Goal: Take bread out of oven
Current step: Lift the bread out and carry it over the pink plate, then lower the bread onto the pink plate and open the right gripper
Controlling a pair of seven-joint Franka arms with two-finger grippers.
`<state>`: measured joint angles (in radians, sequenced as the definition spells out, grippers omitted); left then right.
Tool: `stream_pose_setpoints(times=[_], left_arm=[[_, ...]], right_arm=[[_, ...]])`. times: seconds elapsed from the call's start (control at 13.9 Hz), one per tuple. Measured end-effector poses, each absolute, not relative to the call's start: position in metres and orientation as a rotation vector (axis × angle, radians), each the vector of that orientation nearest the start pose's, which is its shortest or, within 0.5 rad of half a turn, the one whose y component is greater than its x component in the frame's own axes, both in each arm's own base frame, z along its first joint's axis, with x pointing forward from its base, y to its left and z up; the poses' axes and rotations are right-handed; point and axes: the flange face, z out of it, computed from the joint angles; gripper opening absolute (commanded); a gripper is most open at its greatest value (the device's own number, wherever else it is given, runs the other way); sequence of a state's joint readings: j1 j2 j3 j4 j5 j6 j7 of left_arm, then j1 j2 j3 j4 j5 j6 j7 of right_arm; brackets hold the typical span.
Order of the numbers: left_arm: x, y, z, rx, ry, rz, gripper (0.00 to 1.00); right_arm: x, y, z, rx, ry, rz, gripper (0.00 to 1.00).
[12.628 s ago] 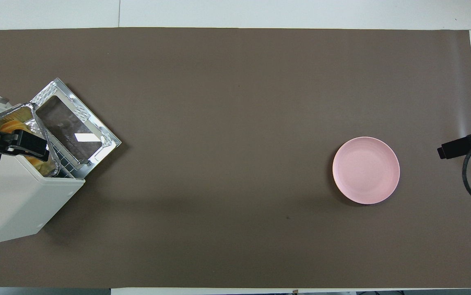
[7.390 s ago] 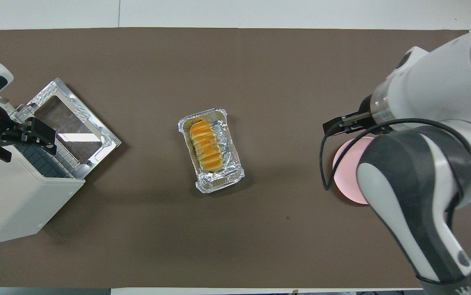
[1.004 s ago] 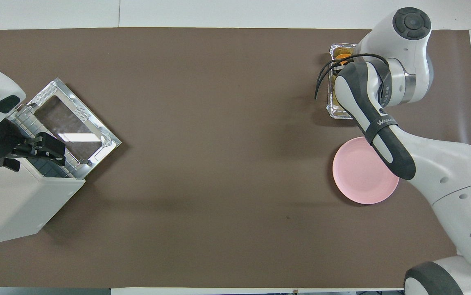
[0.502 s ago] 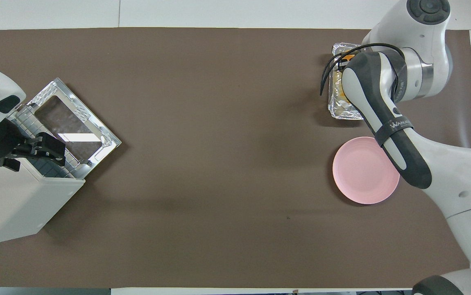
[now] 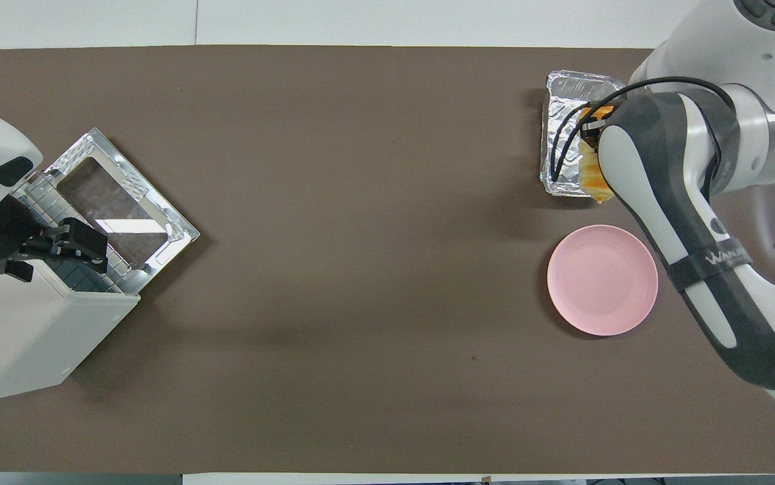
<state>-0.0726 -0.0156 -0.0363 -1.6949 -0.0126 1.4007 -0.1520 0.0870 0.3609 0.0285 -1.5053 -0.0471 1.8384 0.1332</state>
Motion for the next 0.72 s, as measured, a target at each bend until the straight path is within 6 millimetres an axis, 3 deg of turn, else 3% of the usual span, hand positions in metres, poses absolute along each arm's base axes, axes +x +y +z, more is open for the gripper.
stream_pose_setpoints(times=[0.14, 0.29, 0.5, 0.72], left_arm=[[0.520, -0.059, 0.564, -3.087, -0.066, 0.432, 1.00], [0.520, -0.059, 0.564, -3.087, -0.066, 0.432, 1.00], [0.520, -0.059, 0.564, -3.087, -0.066, 0.432, 1.00], [0.520, -0.059, 0.564, -3.087, -0.066, 0.431, 1.00]], right_arm=[[0.620, 0.067, 0.457, -3.175, 0.009, 0.014, 0.00], [0.578, 0.063, 0.443, -3.173, 0.006, -0.018, 0.00], [0.524, 0.057, 0.405, -3.157, 0.008, -0.110, 0.00], [0.490, 0.054, 0.367, -3.140, 0.010, -0.190, 0.00]])
